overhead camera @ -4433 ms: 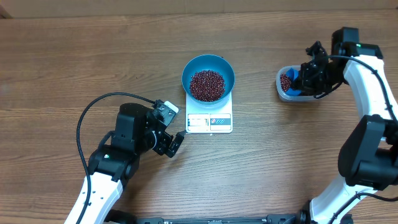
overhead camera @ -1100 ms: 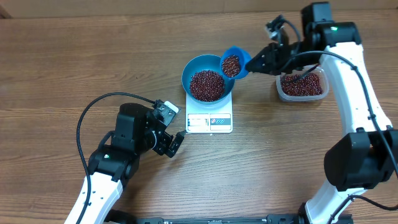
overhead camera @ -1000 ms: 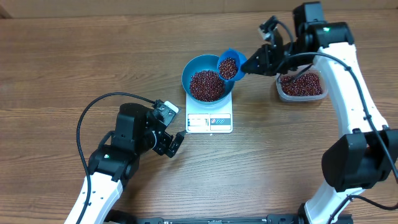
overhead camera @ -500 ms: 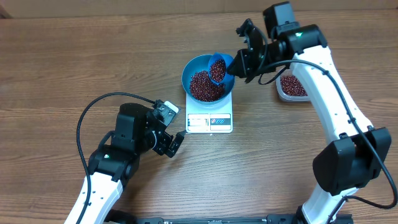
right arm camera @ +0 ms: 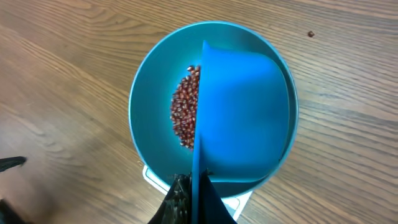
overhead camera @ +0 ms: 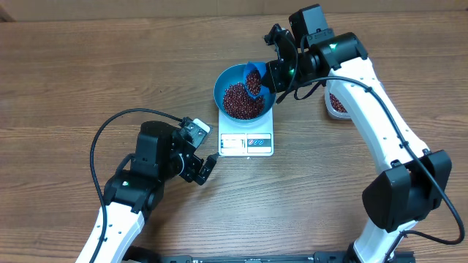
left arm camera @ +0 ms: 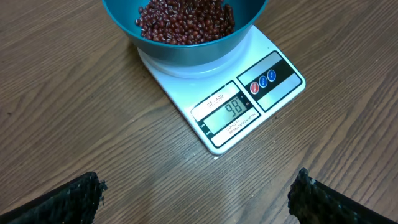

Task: Scoop item into bowl and weigh 150g on scale
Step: 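Tip the scoop with the right gripper to pour beans into the bowl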

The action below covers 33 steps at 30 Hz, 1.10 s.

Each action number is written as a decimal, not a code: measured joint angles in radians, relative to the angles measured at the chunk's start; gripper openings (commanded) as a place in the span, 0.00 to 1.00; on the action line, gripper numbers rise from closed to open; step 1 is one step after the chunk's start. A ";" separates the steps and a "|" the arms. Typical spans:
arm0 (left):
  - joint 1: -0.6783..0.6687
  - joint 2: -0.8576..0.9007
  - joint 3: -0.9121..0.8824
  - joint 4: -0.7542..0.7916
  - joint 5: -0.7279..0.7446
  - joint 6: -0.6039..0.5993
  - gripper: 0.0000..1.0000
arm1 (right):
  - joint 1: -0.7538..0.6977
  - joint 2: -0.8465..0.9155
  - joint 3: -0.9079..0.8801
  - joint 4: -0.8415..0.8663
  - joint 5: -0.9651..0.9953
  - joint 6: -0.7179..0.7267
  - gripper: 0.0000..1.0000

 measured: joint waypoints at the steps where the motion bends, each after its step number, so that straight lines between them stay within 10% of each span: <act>1: 0.000 0.000 0.000 0.000 0.000 0.000 1.00 | 0.004 0.000 0.000 0.000 0.009 0.000 0.04; 33: 0.000 0.000 0.000 0.000 0.000 0.000 0.99 | 0.084 0.000 0.000 0.022 0.202 0.000 0.04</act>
